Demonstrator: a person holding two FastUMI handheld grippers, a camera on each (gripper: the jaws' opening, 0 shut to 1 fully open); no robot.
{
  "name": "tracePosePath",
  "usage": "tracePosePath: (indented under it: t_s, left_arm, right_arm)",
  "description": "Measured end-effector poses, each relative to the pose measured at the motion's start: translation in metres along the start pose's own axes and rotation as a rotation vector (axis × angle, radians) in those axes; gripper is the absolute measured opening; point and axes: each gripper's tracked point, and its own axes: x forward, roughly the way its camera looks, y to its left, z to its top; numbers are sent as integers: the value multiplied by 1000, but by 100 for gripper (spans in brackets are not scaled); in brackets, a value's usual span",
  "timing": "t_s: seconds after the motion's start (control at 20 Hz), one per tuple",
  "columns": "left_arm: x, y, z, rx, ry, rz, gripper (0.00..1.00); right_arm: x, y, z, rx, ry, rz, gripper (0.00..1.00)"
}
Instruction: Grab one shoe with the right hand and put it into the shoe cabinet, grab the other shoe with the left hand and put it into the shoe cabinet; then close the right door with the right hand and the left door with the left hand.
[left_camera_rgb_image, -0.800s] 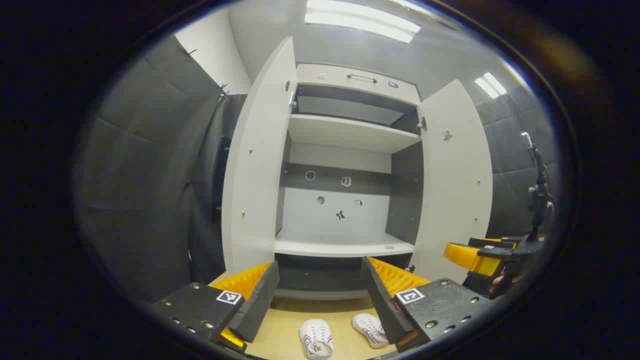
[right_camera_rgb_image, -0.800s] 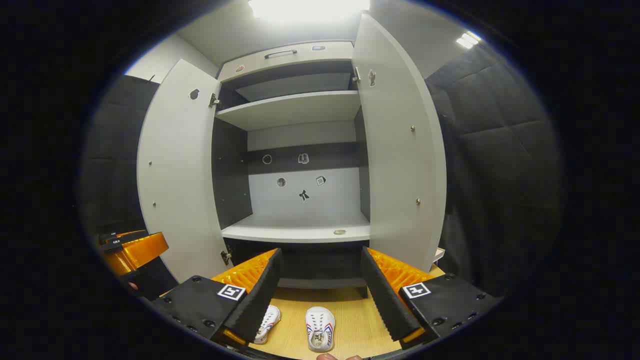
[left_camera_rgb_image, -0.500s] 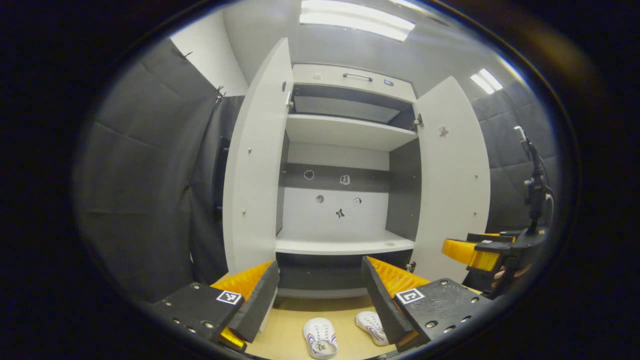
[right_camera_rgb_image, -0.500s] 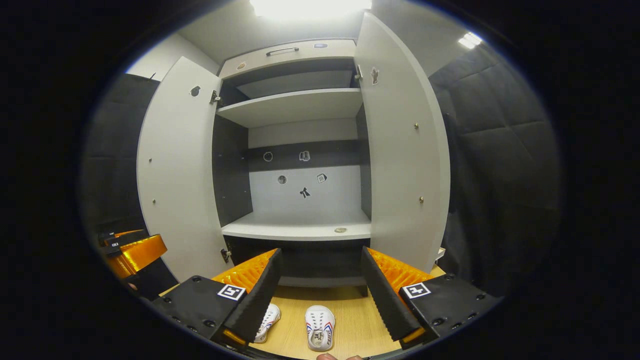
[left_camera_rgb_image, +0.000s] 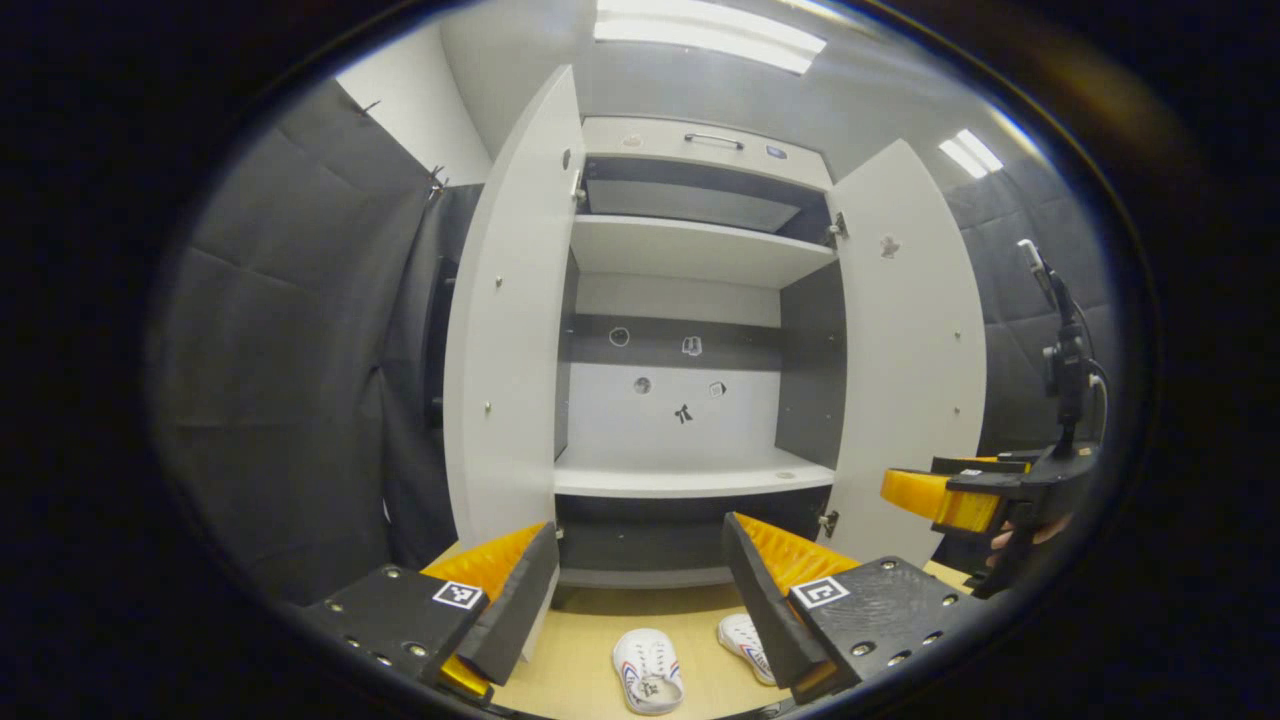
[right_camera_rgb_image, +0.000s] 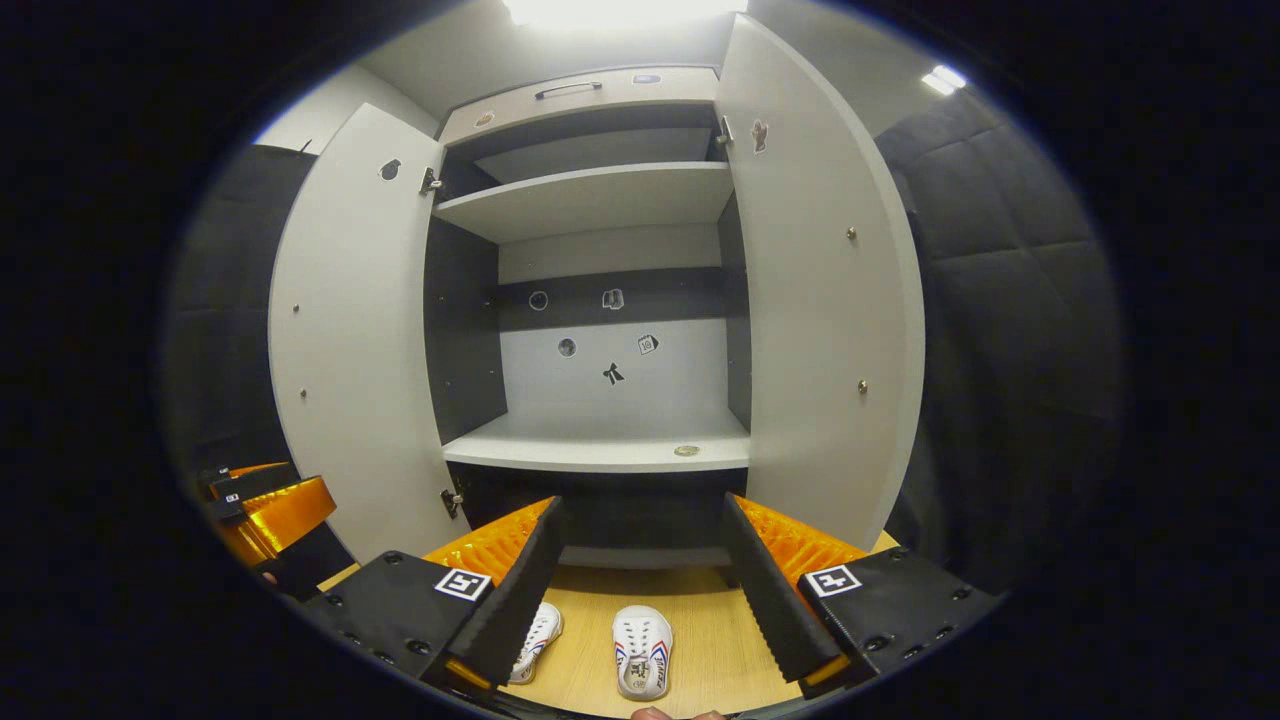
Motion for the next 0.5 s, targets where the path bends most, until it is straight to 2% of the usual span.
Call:
tracePosePath:
  t_s: [0.5]
  left_arm:
    - [-9, 11, -21, -33, 39, 27, 95]
  right_arm:
    - [28, 5, -33, -56, 129, 60, 98]
